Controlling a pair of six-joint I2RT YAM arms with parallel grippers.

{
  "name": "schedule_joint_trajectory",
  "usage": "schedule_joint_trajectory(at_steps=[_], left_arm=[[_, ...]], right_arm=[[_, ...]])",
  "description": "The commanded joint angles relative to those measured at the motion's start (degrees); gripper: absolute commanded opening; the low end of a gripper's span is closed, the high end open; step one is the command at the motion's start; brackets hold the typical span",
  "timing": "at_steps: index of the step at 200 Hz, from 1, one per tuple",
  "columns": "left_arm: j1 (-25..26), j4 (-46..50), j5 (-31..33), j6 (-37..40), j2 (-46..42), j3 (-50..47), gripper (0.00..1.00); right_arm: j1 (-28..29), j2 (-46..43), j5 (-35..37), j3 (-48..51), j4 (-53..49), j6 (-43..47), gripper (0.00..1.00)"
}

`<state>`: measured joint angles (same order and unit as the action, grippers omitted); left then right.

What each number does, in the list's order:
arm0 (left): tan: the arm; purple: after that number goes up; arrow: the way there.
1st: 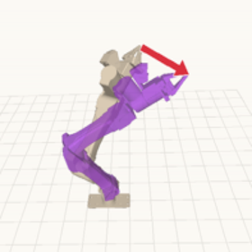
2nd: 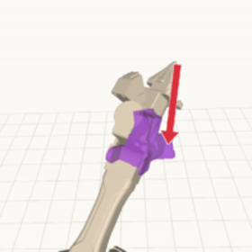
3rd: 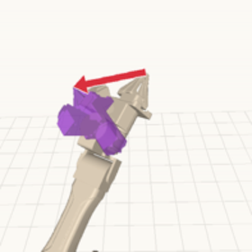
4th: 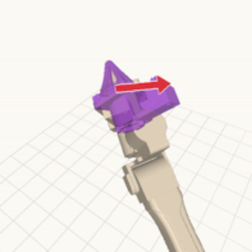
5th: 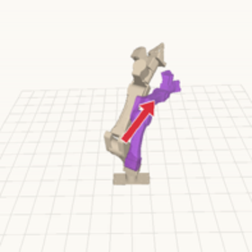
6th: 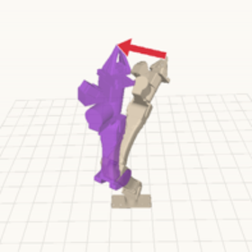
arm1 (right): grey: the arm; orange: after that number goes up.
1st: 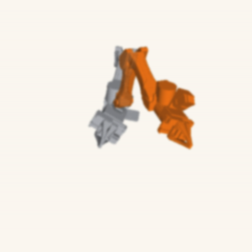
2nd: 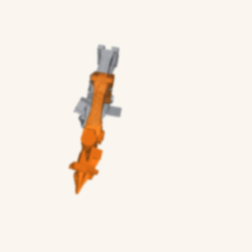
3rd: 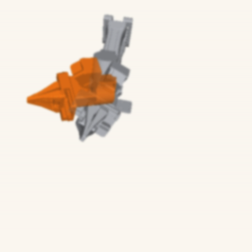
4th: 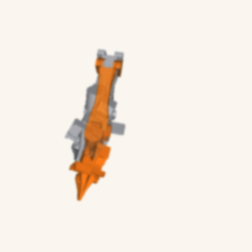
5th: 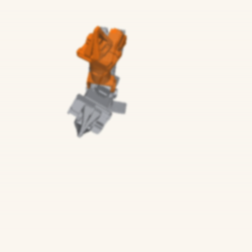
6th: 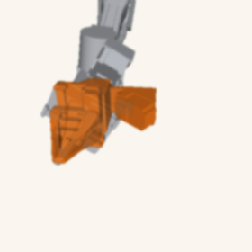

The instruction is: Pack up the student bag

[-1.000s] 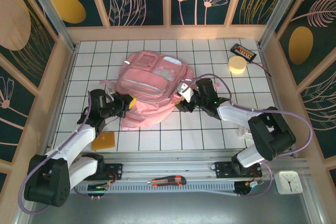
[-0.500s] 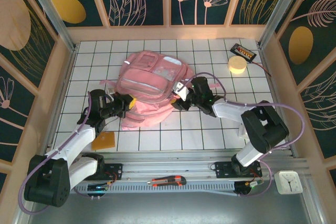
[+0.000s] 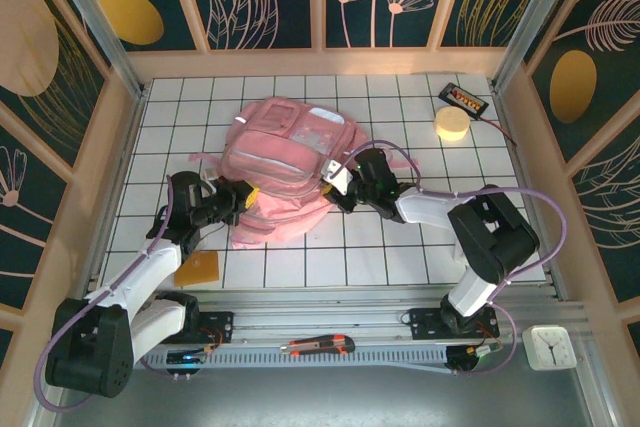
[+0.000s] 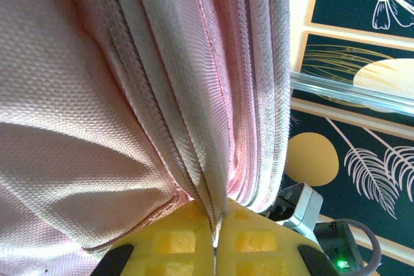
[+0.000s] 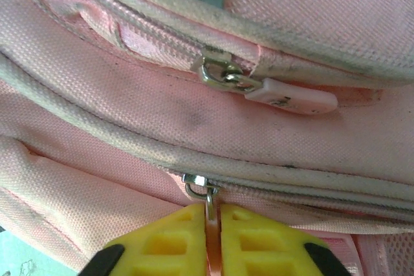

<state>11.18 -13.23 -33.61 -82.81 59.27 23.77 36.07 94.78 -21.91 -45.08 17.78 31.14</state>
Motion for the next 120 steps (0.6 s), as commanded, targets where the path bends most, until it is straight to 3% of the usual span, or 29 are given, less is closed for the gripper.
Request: schedule_joint_trajectory(at_steps=[1,17,89,120], left_arm=[[-0.5,0.3,-0.5,-2.3,-1.3,-0.1,0.0],[-0.6,0.4,-0.4,-2.0,-1.3,-0.1,0.0],[-0.7,3.0,1.0,0.6,-1.9,0.5,0.0],[-0.8,7.4,2.4,4.2,-2.7,2.0,0.0]], right_arm=[[-0.1,0.1,2.3,-1.7,1.1,0.3,0.06],[-0.1,-0.9,2.7,-1.5,0.2,0.5,0.0],[-2.0,-8.6,3.3,-0.5,-5.6,-1.4,0.0],[-3.7,-10.1,-0.2,-4.3,-15.4,-1.3,0.0]])
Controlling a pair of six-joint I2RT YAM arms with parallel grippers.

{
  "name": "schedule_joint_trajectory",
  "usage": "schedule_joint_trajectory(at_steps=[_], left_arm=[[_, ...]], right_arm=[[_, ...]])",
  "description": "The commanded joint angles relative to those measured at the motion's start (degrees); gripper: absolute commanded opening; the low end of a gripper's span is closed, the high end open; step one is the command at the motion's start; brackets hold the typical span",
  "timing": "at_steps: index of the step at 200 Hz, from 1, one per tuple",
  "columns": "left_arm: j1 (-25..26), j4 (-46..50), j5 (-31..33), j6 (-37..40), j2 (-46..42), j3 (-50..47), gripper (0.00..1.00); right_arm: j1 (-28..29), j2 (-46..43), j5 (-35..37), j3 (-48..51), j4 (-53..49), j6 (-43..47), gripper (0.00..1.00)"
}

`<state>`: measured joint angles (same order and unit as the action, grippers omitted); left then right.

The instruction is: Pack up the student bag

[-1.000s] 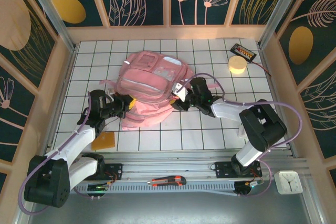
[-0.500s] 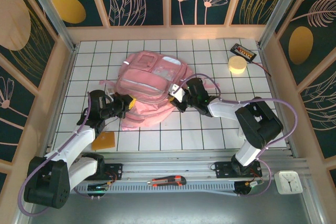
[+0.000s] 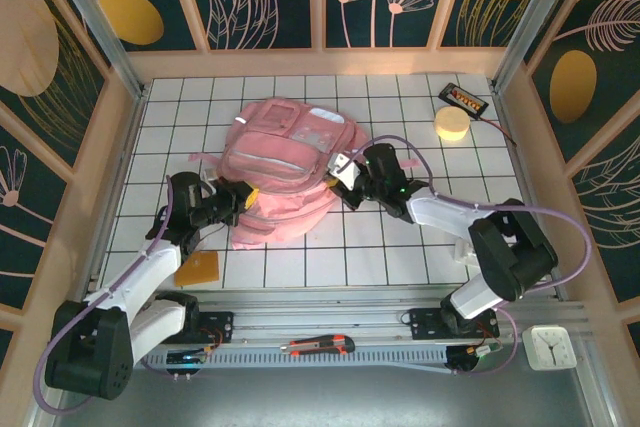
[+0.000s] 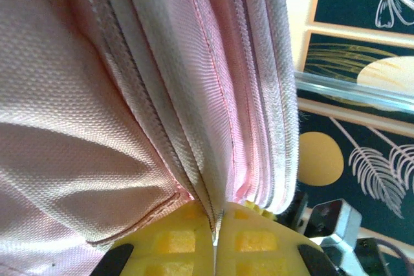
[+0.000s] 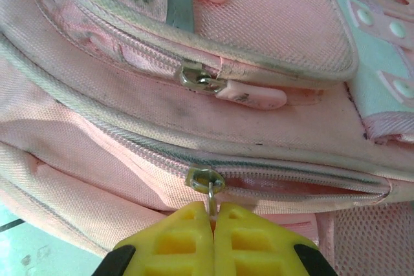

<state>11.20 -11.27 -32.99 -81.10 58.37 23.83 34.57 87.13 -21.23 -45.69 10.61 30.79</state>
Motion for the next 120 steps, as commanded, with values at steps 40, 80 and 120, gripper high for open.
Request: schedule_joint_trajectory(at_steps=[40,80,120], left_arm=[[-1.2,6.0,2.4,3.3,-2.7,1.5,0.0],[-1.3,6.4,2.4,4.0,-2.6,2.0,0.0],[-1.3,7.1,2.4,4.1,-3.2,2.3,0.0]], right_arm=[[-2.9,-2.1,1.1,-7.7,-17.8,-0.4,0.0],[-9.3,3.2,6.8,-12.8,-25.4,-2.6,0.0],[-13.0,7.7,11.0,-17.1,-25.6,-7.9,0.0]])
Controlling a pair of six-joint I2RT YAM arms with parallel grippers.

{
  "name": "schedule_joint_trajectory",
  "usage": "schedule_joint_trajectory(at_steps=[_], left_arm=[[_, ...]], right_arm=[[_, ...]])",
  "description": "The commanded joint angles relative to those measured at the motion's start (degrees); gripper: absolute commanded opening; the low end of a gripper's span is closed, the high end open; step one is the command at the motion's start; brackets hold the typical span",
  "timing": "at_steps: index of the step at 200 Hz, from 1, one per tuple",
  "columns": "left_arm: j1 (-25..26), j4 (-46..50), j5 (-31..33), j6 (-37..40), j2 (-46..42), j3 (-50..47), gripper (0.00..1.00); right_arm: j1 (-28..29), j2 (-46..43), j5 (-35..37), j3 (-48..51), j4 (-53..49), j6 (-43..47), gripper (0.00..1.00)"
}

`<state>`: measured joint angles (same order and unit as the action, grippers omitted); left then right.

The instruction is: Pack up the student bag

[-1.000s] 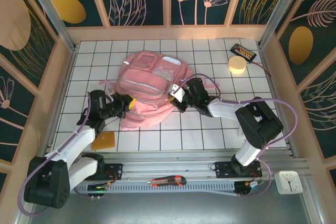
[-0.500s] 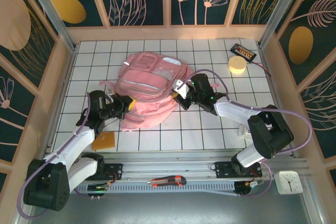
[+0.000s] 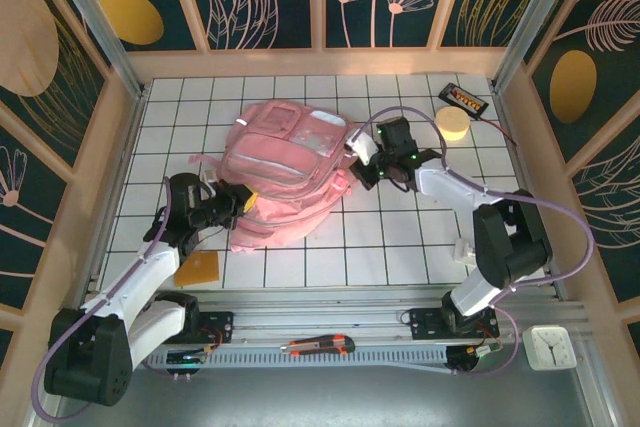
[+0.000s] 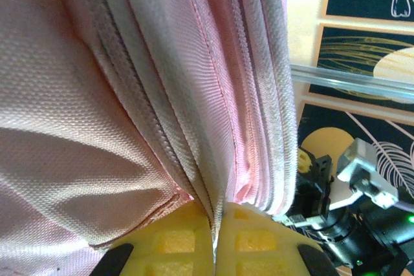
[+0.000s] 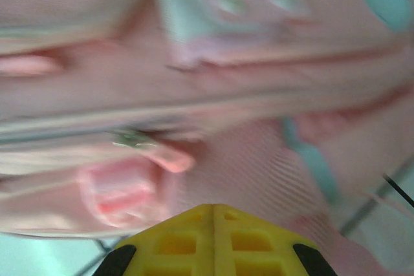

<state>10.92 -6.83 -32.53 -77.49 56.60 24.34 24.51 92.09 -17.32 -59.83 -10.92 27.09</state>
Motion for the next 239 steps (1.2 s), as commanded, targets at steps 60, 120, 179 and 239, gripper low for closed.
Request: schedule_joint_trajectory(at_steps=[60,120,179,239], left_arm=[[-1.1,3.1,2.1,-0.2,-2.7,1.6,0.0],[-1.1,2.5,1.1,-0.4,-1.8,1.7,0.0],[-1.2,4.3,0.7,-0.2,-2.7,0.7,0.0],[-1.8,5.2,0.5,-0.8,-4.6,-1.6,0.0]], right_arm=[[-3.0,1.9,-3.1,-2.4,2.0,-5.1,0.0],[2.0,-4.3,-11.5,10.6,13.1,5.4,0.68],[3.0,1.0,-10.1,11.0,19.6,7.1,0.68],[3.9,4.6,-7.9,8.0,21.5,8.7,0.69]])
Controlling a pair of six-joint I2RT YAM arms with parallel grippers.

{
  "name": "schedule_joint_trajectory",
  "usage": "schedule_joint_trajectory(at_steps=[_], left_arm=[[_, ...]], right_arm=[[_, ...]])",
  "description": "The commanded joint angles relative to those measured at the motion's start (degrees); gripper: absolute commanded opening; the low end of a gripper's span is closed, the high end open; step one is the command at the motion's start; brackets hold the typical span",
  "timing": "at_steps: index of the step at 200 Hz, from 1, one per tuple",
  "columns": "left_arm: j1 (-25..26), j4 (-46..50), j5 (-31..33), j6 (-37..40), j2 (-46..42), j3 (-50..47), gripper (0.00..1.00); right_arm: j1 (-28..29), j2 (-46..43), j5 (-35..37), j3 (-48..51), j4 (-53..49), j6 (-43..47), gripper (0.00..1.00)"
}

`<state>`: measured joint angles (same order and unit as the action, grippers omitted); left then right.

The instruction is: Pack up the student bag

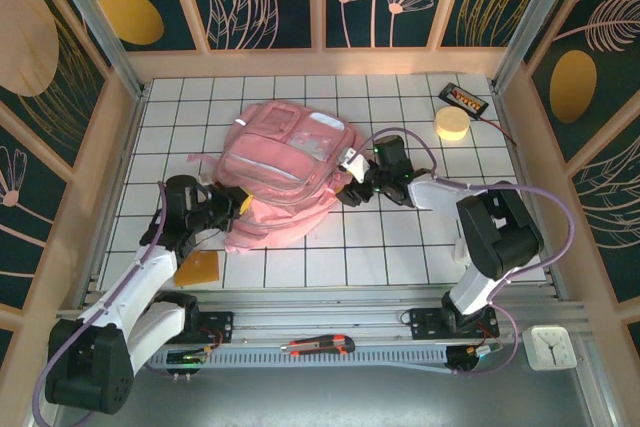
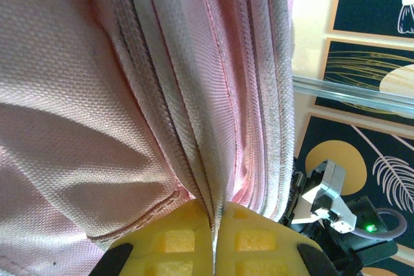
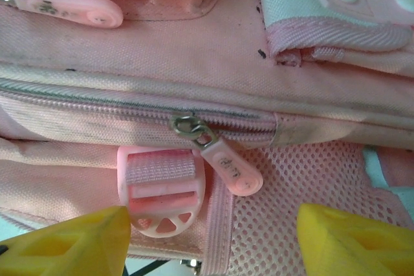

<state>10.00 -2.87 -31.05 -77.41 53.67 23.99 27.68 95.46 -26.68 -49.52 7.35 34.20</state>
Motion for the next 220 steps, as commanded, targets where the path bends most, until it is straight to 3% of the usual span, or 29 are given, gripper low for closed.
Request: schedule_joint_trajectory(at_steps=[1,71,132,220], left_arm=[[-0.9,1.3,-1.0,-0.9,-1.8,-1.3,0.0],[-1.6,1.2,-1.9,-1.3,-2.6,-3.0,0.0],[-4.2,5.0,-2.9,0.4,-5.2,-4.0,0.0],[-5.5,6.3,-1.6,-1.3,-5.7,-5.7,0.0]], right_arm=[[0.8,1.3,1.5,-2.3,3.4,1.5,0.69],[1.0,2.4,-0.3,-5.3,0.1,2.9,0.67],[-3.5,-10.4,-10.9,2.6,-4.8,3.4,0.68],[-2.9,6.1,-15.5,-8.1,-0.6,5.1,0.66]])
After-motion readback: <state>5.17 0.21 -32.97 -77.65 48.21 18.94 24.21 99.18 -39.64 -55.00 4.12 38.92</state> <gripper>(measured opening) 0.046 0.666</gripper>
